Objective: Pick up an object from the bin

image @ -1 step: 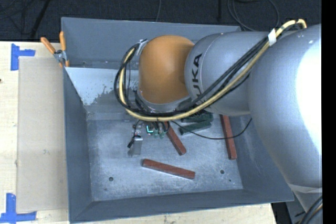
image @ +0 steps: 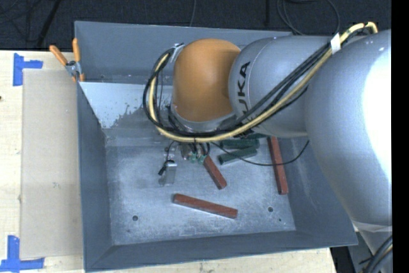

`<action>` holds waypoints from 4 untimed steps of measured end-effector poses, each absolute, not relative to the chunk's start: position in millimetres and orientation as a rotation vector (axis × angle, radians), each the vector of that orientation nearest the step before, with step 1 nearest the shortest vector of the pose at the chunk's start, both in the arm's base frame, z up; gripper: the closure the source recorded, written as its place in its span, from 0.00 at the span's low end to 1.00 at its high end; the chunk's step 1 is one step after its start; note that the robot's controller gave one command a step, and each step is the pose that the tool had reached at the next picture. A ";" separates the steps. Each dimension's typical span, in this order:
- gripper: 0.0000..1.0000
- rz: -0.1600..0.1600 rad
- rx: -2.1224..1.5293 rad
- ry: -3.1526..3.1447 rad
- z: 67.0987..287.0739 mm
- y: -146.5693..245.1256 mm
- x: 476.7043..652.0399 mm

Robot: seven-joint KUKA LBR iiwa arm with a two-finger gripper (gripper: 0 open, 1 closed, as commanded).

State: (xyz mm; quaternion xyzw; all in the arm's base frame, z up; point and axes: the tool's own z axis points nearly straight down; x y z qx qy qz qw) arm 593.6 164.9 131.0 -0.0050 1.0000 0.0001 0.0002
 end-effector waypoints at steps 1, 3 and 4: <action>0.00 -0.001 -0.549 3.095 178.2 138.7 521.3; 1.00 0.001 -0.663 3.074 69.1 104.0 505.2; 1.00 0.000 -0.684 3.060 217.2 101.3 470.5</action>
Offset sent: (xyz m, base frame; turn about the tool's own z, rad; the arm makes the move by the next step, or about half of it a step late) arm -0.0720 -0.0259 0.0466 -0.3415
